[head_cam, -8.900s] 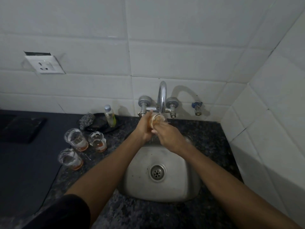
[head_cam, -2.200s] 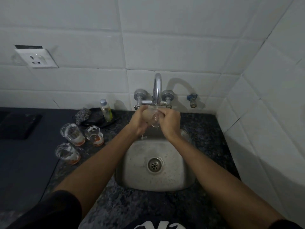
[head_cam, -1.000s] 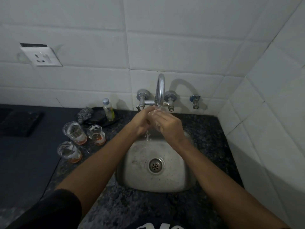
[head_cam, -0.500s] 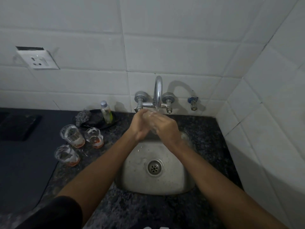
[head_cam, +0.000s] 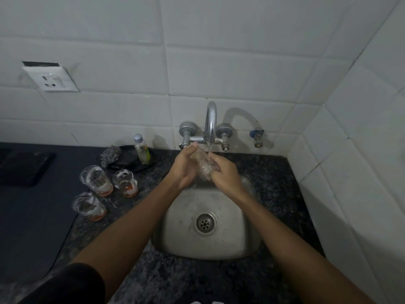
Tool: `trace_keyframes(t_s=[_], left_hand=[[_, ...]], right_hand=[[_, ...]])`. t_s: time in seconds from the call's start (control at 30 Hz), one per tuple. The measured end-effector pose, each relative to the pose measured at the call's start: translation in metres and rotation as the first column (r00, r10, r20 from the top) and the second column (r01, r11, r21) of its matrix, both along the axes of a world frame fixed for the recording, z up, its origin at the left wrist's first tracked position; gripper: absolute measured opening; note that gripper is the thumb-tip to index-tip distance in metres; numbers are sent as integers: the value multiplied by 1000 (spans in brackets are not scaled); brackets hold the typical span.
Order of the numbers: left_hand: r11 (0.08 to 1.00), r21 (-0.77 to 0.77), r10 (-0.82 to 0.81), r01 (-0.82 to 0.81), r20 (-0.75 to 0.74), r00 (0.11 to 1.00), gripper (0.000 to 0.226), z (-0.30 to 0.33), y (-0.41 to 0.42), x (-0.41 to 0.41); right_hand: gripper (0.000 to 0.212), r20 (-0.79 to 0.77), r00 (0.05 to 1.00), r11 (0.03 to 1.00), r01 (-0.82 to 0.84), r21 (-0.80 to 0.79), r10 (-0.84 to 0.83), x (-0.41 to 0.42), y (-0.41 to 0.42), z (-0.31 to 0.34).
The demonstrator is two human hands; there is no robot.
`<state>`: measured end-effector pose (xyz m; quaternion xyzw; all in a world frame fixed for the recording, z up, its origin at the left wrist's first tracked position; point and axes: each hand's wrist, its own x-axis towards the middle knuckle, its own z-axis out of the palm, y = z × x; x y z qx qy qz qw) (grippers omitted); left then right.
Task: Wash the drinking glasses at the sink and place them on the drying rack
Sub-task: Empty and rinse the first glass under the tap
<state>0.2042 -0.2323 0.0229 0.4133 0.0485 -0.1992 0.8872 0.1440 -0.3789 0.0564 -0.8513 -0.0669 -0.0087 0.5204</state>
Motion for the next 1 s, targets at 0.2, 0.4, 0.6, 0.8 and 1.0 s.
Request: trace_keyframes(t_s=[0.2,0.4,0.6,0.8,1.0], left_hand=[[999,-49,17,-12,116,993,16,17,-3,-11],[900,423,-26,-108,298,954,34,28,-8,-9],[439,717,-584,-542,686,433,37,1,20,3],[339,729,-815,-595,543,201,69,-7,41,-4],[303,651,-771,-696,596,223,68,-2,28,-6]], right_hand=[[67,-355,925,985,-90,148,138,17,-20,-7],[46,-282,959,987,2,158,43,17,-24,-6],[39,-203,978,998,54,-16,-56,18,-29,0],[52,-100,992,986,60,-156,-76,10,-34,-2],[68,234,970,874,166,-457,-62,3,-24,-5]])
